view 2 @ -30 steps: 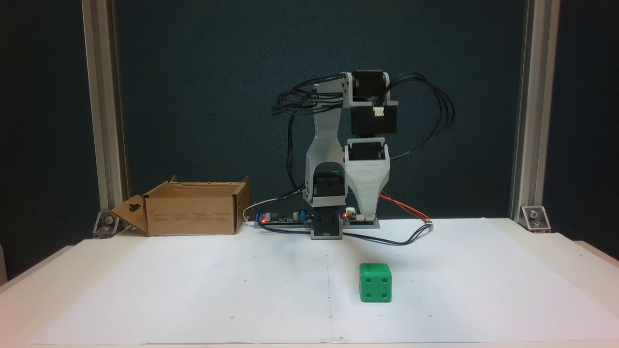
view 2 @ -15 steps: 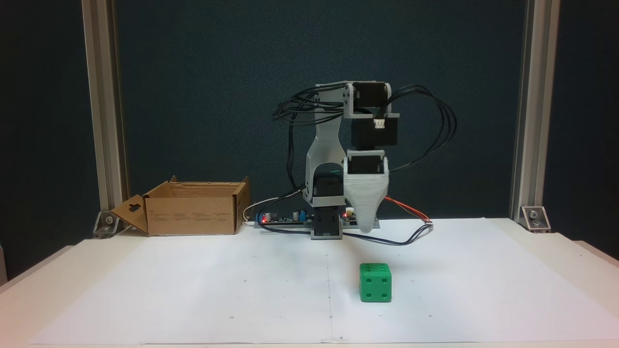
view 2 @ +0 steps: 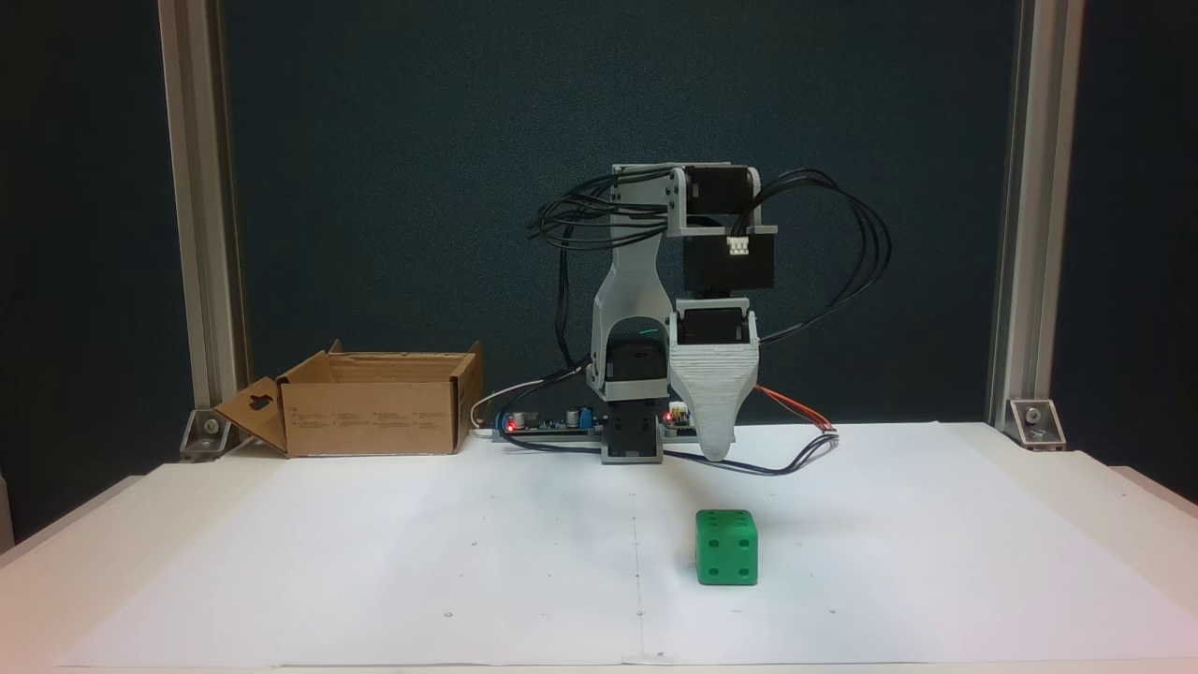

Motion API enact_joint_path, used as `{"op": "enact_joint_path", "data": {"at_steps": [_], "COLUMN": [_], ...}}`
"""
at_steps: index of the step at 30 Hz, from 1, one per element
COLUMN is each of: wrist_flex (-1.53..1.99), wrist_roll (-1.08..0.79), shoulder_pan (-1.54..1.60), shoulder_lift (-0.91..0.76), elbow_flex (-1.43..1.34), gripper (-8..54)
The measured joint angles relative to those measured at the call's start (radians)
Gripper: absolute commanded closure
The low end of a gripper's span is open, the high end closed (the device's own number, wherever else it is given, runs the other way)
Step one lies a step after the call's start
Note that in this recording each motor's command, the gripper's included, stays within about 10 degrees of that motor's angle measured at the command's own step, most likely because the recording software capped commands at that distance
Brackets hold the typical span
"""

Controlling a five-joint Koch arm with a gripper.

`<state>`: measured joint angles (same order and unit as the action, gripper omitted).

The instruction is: Grasp a green dice and put it in the bin.

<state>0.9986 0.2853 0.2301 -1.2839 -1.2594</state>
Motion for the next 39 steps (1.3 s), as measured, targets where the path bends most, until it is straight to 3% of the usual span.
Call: {"op": "enact_joint_path", "data": {"at_steps": [39], "wrist_flex": [-0.021], "wrist_roll": [0.041], "shoulder_pan": [0.009], "shoulder_lift": [0.118], "elbow_flex": [0.000], "gripper": [1.7]}}
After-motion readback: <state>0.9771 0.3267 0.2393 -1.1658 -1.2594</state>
